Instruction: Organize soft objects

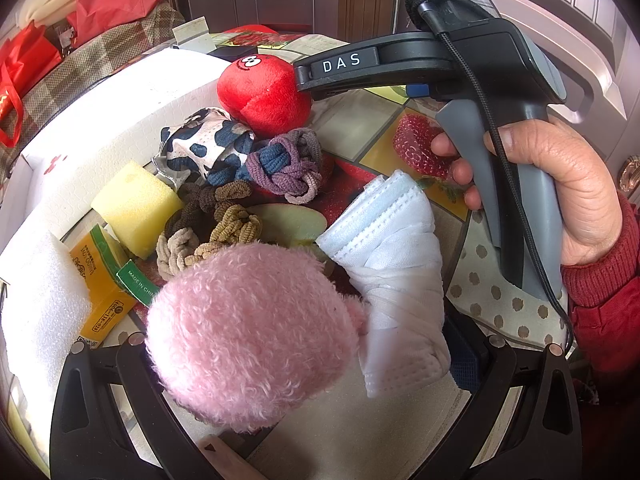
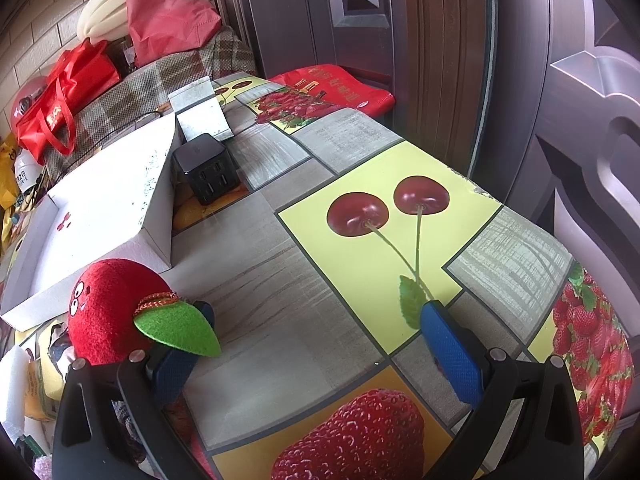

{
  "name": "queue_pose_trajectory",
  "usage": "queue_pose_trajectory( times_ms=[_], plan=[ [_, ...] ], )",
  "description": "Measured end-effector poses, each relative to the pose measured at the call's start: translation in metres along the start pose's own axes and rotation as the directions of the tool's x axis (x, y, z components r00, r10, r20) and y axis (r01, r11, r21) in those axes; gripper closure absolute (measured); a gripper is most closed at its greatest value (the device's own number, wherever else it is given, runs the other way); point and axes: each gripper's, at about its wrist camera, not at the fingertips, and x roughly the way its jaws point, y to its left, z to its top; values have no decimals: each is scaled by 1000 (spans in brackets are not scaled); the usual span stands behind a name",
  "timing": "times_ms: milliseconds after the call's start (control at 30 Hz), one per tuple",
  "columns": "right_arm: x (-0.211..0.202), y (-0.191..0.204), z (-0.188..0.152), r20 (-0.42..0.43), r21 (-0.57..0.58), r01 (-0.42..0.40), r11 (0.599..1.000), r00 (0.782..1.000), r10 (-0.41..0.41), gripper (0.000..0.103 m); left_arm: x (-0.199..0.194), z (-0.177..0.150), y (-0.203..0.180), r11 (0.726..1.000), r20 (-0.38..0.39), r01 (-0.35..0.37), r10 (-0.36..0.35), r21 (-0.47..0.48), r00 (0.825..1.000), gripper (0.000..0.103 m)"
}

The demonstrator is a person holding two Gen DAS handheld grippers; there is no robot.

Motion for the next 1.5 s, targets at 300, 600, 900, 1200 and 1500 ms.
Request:
queue_pose_trajectory(
  times_ms=[300,600,900,1200,1500],
  plan=[
    [1,1,0,-2,-5,7,1000,1000,-7,0,0,0,0,1000,0,0,0,0,1000,1],
    [2,1,0,-3,-6,9,1000,1000,-9,0,0,0,0,1000,0,0,0,0,1000,1],
    [2,1,0,-3,-6,9,1000,1000,-9,0,0,0,-1,1000,0,0,0,0,1000,1],
    [1,1,0,-2,-5,8,1000,1000,-8,0,0,0,0,1000,0,0,0,0,1000,1],
    [1,1,0,-1,-2,5,1000,1000,-5,0,0,0,-1,1000,0,0,0,0,1000,1]
  ],
)
